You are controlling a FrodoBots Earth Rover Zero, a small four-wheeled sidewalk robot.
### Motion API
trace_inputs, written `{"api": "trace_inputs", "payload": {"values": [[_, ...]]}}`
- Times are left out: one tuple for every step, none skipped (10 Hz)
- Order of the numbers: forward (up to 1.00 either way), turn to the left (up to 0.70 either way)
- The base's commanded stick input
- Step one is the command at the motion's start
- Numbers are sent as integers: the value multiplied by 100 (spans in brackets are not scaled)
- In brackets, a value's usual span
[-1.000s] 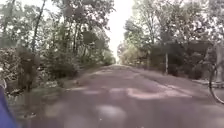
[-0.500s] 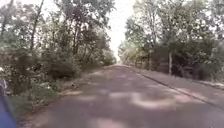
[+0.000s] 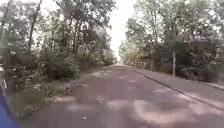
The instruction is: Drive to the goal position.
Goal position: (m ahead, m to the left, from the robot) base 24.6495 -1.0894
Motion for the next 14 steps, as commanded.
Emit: {"api": "trace_inputs", "payload": {"values": [[70, 0], [70, 0], [70, 0], [70, 0], [70, 0], [70, 0], [70, 0], [70, 0], [70, 0], [70, 0], [70, 0], [70, 0], [70, 0], [70, 0]]}}
